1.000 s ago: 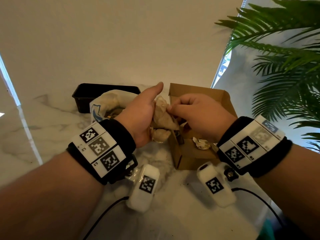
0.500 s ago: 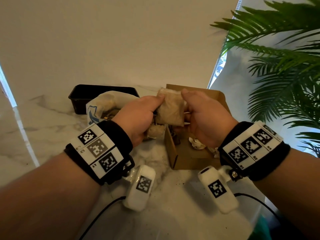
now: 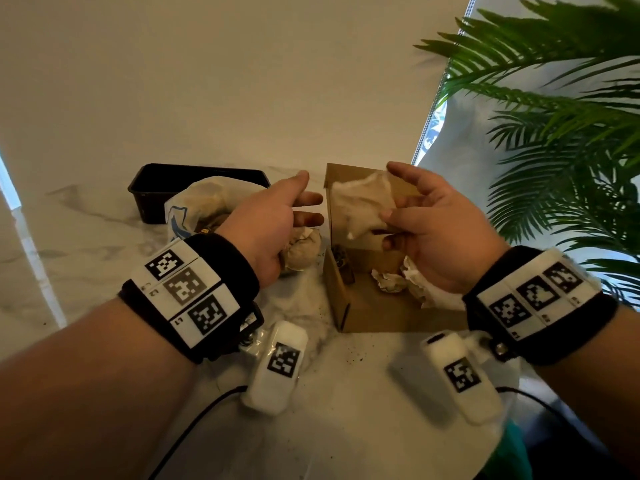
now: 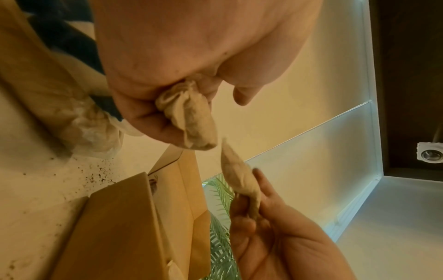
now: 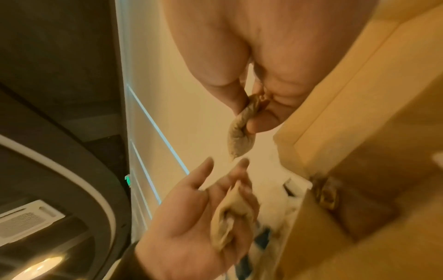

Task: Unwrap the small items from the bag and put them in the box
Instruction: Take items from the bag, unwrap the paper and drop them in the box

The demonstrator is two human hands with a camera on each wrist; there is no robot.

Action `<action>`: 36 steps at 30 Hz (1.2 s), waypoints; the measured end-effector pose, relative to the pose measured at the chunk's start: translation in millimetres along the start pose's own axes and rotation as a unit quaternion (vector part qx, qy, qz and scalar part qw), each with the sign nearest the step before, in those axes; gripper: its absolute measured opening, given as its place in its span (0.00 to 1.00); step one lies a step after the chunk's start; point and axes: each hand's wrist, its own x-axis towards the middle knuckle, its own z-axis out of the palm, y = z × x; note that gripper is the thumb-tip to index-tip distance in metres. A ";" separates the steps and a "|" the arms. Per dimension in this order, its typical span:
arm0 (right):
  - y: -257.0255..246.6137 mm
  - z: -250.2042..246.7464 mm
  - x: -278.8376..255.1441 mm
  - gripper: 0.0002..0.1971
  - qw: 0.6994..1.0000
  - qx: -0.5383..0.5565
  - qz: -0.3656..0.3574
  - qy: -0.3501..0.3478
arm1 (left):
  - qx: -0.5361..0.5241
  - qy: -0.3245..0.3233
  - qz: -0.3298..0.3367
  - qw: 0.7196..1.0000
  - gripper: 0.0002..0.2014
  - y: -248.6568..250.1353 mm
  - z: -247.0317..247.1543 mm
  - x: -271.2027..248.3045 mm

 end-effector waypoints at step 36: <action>-14.9 3.8 -10.5 0.16 0.937 -0.332 0.081 -0.078 | -0.116 -0.087 0.020 0.989 0.20 3.9 8.3 -15.1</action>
